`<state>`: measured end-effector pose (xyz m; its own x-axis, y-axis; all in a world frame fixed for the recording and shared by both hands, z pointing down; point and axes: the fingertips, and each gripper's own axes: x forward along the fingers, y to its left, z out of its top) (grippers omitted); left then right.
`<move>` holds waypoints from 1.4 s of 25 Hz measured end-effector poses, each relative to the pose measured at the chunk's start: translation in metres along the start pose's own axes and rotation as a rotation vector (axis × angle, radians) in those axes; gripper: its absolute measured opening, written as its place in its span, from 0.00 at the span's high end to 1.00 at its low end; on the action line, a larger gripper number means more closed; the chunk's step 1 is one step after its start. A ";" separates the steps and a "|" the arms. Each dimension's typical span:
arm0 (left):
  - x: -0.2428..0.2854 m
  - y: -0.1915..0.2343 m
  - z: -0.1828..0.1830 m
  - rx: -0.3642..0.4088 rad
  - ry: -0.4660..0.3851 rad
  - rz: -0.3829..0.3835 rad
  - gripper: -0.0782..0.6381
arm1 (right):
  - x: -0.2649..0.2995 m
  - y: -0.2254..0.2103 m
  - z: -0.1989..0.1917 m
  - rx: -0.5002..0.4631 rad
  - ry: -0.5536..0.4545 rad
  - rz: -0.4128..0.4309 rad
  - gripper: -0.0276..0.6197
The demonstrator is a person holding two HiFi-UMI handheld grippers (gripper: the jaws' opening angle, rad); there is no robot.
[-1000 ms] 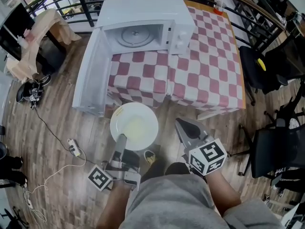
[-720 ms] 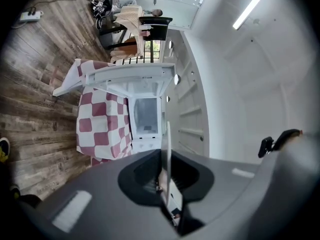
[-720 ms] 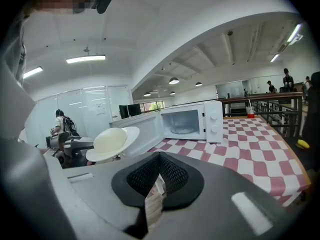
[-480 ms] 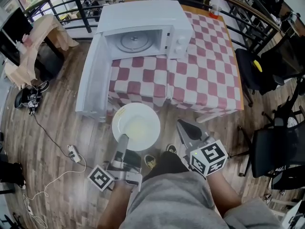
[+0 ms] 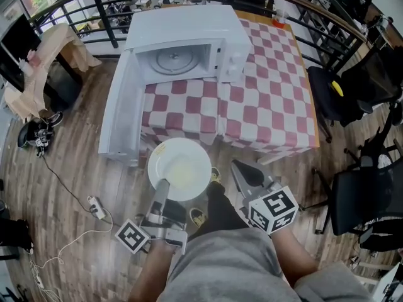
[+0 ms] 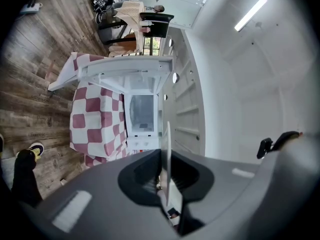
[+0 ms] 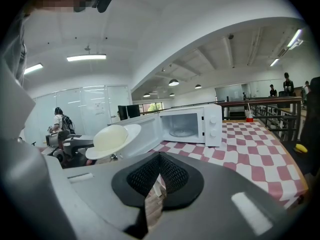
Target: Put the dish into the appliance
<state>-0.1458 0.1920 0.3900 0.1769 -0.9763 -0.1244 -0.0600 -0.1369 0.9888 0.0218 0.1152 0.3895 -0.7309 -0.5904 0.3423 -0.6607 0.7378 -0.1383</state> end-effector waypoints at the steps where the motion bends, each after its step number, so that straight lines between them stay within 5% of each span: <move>1: 0.002 0.000 0.001 0.003 0.001 0.000 0.84 | 0.001 -0.001 0.000 0.002 0.000 0.002 0.96; 20: 0.048 0.012 0.011 0.005 0.003 0.016 0.84 | 0.038 -0.039 0.015 -0.003 -0.003 0.009 0.96; 35: 0.152 0.034 0.042 -0.003 0.011 0.029 0.84 | 0.113 -0.114 0.046 -0.017 0.025 0.007 0.96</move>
<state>-0.1619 0.0323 0.4010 0.1856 -0.9781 -0.0943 -0.0625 -0.1076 0.9922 0.0065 -0.0512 0.4014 -0.7310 -0.5771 0.3643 -0.6524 0.7475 -0.1251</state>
